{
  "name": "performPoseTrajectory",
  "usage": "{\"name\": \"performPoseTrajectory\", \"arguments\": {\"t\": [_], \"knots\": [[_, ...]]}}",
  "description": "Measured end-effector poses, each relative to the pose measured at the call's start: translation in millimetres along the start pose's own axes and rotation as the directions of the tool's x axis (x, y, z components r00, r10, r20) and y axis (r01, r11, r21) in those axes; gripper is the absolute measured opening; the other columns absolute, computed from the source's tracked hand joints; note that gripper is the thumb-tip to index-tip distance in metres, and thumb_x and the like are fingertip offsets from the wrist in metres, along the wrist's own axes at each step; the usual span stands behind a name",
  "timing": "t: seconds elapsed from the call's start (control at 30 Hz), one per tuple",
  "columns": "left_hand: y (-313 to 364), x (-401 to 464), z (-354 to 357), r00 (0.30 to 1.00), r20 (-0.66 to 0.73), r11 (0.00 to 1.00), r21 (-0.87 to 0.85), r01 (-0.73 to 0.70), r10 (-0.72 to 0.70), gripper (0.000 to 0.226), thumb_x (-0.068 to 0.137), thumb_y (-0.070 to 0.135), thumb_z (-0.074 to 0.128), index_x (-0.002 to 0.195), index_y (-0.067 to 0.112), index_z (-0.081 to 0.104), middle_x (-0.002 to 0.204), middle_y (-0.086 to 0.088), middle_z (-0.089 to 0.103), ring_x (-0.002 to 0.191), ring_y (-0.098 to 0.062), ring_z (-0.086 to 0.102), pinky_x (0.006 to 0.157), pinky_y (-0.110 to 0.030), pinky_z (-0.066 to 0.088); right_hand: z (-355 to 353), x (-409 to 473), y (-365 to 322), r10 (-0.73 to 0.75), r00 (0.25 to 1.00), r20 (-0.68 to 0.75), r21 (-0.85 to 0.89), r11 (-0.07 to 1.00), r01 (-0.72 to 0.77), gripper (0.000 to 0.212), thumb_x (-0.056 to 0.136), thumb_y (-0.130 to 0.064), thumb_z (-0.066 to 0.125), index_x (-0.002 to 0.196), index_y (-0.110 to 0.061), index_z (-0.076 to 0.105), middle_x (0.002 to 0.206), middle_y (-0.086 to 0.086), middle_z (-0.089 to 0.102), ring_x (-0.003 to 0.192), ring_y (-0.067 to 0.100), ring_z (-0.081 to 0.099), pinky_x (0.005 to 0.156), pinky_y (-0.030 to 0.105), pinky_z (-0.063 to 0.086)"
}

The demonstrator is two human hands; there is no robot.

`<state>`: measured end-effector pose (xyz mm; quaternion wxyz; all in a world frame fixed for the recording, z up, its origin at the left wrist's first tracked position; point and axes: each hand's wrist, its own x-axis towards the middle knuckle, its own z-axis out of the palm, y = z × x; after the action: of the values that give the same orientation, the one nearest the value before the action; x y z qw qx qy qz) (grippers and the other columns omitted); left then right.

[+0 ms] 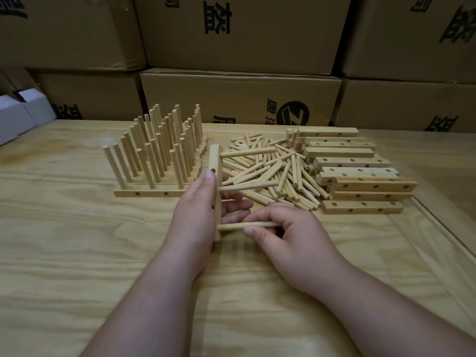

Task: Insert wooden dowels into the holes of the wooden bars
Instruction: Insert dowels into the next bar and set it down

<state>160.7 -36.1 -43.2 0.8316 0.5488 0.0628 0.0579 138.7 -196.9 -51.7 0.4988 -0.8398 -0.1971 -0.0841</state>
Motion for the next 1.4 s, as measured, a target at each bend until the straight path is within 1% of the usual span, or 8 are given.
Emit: {"name": "performPoseTrajectory", "arguments": {"t": [0.27, 0.5, 0.7, 0.83, 1.0, 1.13, 1.23, 1.4], "knots": [[-2.4, -2.5, 2.8, 0.996, 0.062, 0.995, 0.075, -0.061, 0.056, 0.030, 0.108, 0.037, 0.039, 0.110, 0.019, 0.062, 0.083, -0.008, 0.077, 0.077, -0.032, 0.077, 0.058, -0.036, 0.061, -3.9, -0.5, -2.6, -0.125, 0.991, 0.048, -0.090, 0.988, 0.129, 0.028, 0.087, -0.030, 0.073, 0.095, -0.056, 0.068, 0.084, -0.034, 0.065, 0.092, -0.004, 0.062, 0.078, 0.004, 0.039], [-5.8, -0.5, -0.6, 0.994, 0.085, 0.993, 0.093, -0.070, 0.062, 0.029, 0.108, 0.037, 0.037, 0.111, 0.021, 0.061, 0.082, -0.007, 0.076, 0.074, -0.032, 0.076, 0.056, -0.034, 0.059, -1.5, 0.5, 5.8, -0.074, 0.996, 0.042, -0.090, 0.993, 0.078, 0.010, 0.086, -0.032, 0.072, 0.092, -0.032, 0.080, 0.077, -0.027, 0.066, 0.087, -0.005, 0.063, 0.074, 0.006, 0.040], [-4.6, 1.2, -1.7, 0.995, 0.099, 0.998, -0.068, -0.015, 0.022, 0.041, 0.104, 0.047, 0.040, 0.117, 0.017, 0.064, 0.086, -0.015, 0.074, 0.081, -0.034, 0.075, 0.063, -0.039, 0.060, 4.2, 0.3, 4.0, -0.008, 0.994, -0.107, -0.007, 1.000, 0.008, 0.010, 0.087, -0.027, 0.075, 0.084, -0.037, 0.074, 0.080, -0.016, 0.071, 0.075, -0.001, 0.064, 0.066, 0.008, 0.044], [-6.3, 0.0, -0.9, 0.990, 0.142, 1.000, 0.018, -0.007, 0.004, 0.039, 0.105, 0.045, 0.041, 0.119, 0.017, 0.063, 0.096, -0.014, 0.077, 0.088, -0.029, 0.076, 0.068, -0.035, 0.062, 2.9, 2.4, 3.1, -0.038, 0.978, -0.206, 0.013, 0.999, 0.041, 0.009, 0.086, -0.022, 0.077, 0.090, -0.030, 0.077, 0.087, -0.014, 0.071, 0.088, -0.002, 0.065, 0.075, 0.007, 0.044], [-7.8, -0.8, -0.9, 0.987, 0.161, 0.995, 0.096, -0.019, 0.004, 0.034, 0.107, 0.039, 0.040, 0.113, 0.016, 0.065, 0.097, -0.009, 0.078, 0.081, -0.020, 0.076, 0.058, -0.025, 0.058, 4.5, 1.3, 1.1, -0.131, 0.988, -0.087, -0.115, 0.986, 0.121, 0.026, 0.088, -0.018, 0.076, 0.107, -0.036, 0.077, 0.087, -0.017, 0.065, 0.095, -0.003, 0.061, 0.081, 0.004, 0.039], [-10.4, -2.5, -0.5, 0.980, 0.198, 0.986, 0.156, -0.060, 0.028, 0.034, 0.108, 0.041, 0.038, 0.112, 0.021, 0.065, 0.097, -0.007, 0.078, 0.083, -0.020, 0.076, 0.062, -0.023, 0.057, 3.9, 0.8, -0.2, -0.169, 0.983, -0.068, -0.150, 0.976, 0.158, 0.022, 0.092, -0.024, 0.067, 0.106, -0.037, 0.077, 0.084, -0.029, 0.065, 0.097, -0.008, 0.060, 0.084, 0.003, 0.038], [-11.6, -2.8, -0.2, 0.974, 0.225, 0.980, 0.182, -0.074, 0.032, 0.033, 0.108, 0.041, 0.036, 0.113, 0.023, 0.063, 0.099, -0.006, 0.078, 0.084, -0.020, 0.076, 0.065, -0.024, 0.057, 2.7, 1.3, 0.0, -0.120, 0.992, -0.037, -0.111, 0.987, 0.116, 0.020, 0.093, -0.025, 0.064, 0.102, -0.036, 0.079, 0.088, -0.035, 0.066, 0.101, -0.008, 0.060, 0.086, 0.006, 0.040], [-10.9, -3.0, 0.9, 0.972, 0.233, 0.983, 0.168, -0.071, 0.030, 0.037, 0.108, 0.042, 0.035, 0.115, 0.021, 0.064, 0.098, -0.008, 0.078, 0.084, -0.021, 0.076, 0.069, -0.028, 0.059, 1.9, 1.7, 0.6, -0.029, 0.999, -0.014, -0.022, 0.999, 0.029, 0.019, 0.094, -0.019, 0.067, 0.101, -0.031, 0.080, 0.098, -0.025, 0.074, 0.103, -0.006, 0.064, 0.089, 0.011, 0.045]]}}
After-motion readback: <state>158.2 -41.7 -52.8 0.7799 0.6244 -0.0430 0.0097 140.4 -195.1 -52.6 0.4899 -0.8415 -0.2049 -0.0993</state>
